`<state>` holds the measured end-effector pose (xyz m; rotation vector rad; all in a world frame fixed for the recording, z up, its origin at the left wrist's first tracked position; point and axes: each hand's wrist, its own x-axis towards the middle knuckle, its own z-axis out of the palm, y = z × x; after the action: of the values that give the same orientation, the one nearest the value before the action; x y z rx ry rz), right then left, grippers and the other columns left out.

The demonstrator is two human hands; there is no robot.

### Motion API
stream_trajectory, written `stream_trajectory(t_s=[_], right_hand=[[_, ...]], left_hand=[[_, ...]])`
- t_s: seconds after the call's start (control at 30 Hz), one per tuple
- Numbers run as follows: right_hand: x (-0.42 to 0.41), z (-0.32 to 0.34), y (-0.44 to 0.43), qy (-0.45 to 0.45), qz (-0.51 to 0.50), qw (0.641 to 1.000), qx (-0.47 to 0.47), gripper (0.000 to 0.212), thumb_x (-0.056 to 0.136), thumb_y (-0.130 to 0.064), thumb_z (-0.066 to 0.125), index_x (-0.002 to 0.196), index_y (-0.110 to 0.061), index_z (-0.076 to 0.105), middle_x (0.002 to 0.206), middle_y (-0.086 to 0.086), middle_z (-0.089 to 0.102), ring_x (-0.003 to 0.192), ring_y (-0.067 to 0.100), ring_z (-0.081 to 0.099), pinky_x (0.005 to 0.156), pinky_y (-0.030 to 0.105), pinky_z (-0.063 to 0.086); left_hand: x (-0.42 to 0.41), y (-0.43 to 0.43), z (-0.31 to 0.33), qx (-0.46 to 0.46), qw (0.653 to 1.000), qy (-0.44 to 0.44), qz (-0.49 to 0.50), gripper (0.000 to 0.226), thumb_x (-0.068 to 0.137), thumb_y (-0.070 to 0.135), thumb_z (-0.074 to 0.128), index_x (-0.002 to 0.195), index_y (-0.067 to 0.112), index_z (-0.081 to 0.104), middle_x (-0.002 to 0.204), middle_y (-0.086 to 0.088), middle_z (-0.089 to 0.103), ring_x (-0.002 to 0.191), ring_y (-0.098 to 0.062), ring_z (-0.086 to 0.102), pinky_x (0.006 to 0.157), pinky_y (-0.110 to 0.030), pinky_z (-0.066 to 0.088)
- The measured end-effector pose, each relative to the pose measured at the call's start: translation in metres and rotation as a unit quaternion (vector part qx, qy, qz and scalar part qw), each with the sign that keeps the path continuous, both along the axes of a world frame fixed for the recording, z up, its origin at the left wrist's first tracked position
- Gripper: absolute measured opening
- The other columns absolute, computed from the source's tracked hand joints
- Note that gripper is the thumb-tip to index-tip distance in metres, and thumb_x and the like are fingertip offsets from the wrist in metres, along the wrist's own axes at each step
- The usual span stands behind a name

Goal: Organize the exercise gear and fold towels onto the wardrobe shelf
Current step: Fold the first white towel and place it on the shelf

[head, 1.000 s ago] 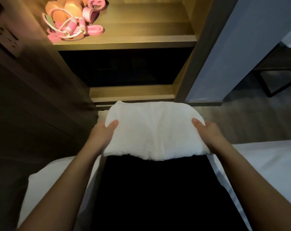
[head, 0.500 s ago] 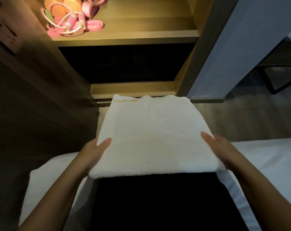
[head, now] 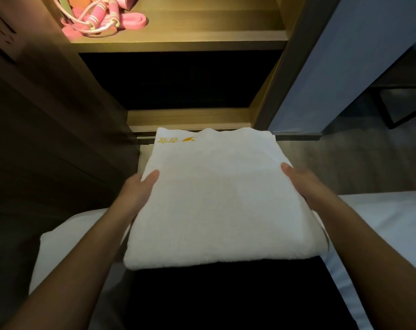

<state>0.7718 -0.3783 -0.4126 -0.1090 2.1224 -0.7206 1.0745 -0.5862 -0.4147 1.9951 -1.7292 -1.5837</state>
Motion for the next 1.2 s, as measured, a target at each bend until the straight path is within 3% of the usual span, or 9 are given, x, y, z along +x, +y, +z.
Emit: stream_trajectory(t_s=[0.13,0.27,0.4,0.6,0.7,0.83,1.0,1.07,1.2], right_hand=[[0.003,-0.003,0.015,-0.015,0.017,1.0,0.008,0.042,0.095,-0.06,0.043,0.097,-0.019,0.054,0.094,0.004,0.058,0.081,0.02,0.056,0.082,0.039,0.042],[-0.011,0.005,-0.007,-0.068,-0.005,0.997,-0.029,0.049,0.091,-0.067,0.04,0.098,-0.021,0.056,0.101,0.002,0.062,0.08,0.017,0.059,0.062,0.031,0.048],[-0.016,0.003,-0.039,-0.055,-0.039,0.997,-0.022,0.059,0.085,-0.073,0.046,0.119,-0.025,0.053,0.114,0.004,0.057,0.096,0.026,0.058,0.085,0.044,0.045],[-0.009,-0.006,-0.017,-0.007,-0.021,1.0,0.005,0.051,0.088,-0.068,0.047,0.11,-0.022,0.052,0.103,0.002,0.057,0.081,0.021,0.056,0.079,0.041,0.044],[-0.004,0.0,-0.022,0.04,0.019,0.998,0.037,0.056,0.095,-0.06,0.044,0.124,-0.013,0.052,0.122,0.01,0.057,0.105,0.031,0.057,0.091,0.045,0.045],[0.008,0.012,-0.049,0.29,0.156,0.944,-0.008,0.058,0.098,-0.053,0.042,0.147,-0.023,0.033,0.151,0.005,0.04,0.136,0.03,0.041,0.108,0.05,0.035],[0.052,-0.001,-0.079,0.35,0.45,0.821,0.021,0.06,0.098,-0.061,0.014,0.154,-0.038,0.011,0.164,-0.006,-0.002,0.15,0.025,-0.007,0.118,0.057,-0.003],[0.047,-0.01,-0.073,0.326,0.446,0.832,0.053,0.066,0.093,-0.067,0.01,0.153,-0.042,0.003,0.163,-0.009,-0.009,0.15,0.026,-0.011,0.118,0.058,-0.003],[0.026,-0.013,-0.055,0.233,0.362,0.9,0.066,0.076,0.087,-0.073,0.011,0.153,-0.039,-0.004,0.164,-0.006,-0.009,0.151,0.027,-0.006,0.117,0.056,0.009]], left_hand=[[0.017,0.008,-0.005,0.037,0.999,0.002,-0.007,0.038,0.093,0.056,0.05,0.111,0.023,0.057,0.097,0.003,0.065,0.082,-0.018,0.063,0.056,-0.029,0.044],[-0.01,-0.018,0.002,0.117,0.992,-0.035,0.038,0.043,0.089,0.065,0.05,0.101,0.024,0.052,0.087,-0.001,0.059,0.078,-0.023,0.059,0.065,-0.034,0.047],[-0.041,-0.033,0.0,0.093,0.992,0.009,0.084,0.055,0.088,0.064,0.053,0.112,0.016,0.061,0.087,-0.002,0.064,0.073,-0.021,0.063,0.057,-0.029,0.044],[-0.022,-0.028,-0.01,0.059,0.997,-0.007,0.058,0.036,0.092,0.054,0.055,0.103,0.02,0.058,0.086,0.001,0.066,0.075,-0.018,0.064,0.054,-0.028,0.042],[-0.027,-0.026,-0.005,0.003,0.999,-0.048,-0.015,0.038,0.095,0.051,0.052,0.111,0.017,0.056,0.106,-0.005,0.065,0.086,-0.021,0.062,0.064,-0.031,0.045],[-0.058,-0.02,0.013,-0.33,0.925,-0.08,-0.169,0.054,0.095,0.041,0.054,0.142,0.017,0.041,0.143,-0.006,0.047,0.128,-0.027,0.046,0.1,-0.042,0.04],[-0.107,0.038,0.013,-0.346,0.821,-0.113,-0.441,0.053,0.102,0.047,0.027,0.152,0.031,0.025,0.163,0.003,0.013,0.15,-0.018,0.005,0.12,-0.051,0.002],[-0.103,0.036,0.002,-0.317,0.813,-0.177,-0.455,0.058,0.1,0.055,0.019,0.154,0.035,0.015,0.164,0.003,0.001,0.151,-0.02,-0.006,0.119,-0.054,-0.003],[-0.083,0.016,-0.008,-0.263,0.867,-0.189,-0.379,0.065,0.096,0.066,0.017,0.154,0.04,0.004,0.164,0.004,-0.009,0.15,-0.026,-0.01,0.119,-0.054,0.001]])
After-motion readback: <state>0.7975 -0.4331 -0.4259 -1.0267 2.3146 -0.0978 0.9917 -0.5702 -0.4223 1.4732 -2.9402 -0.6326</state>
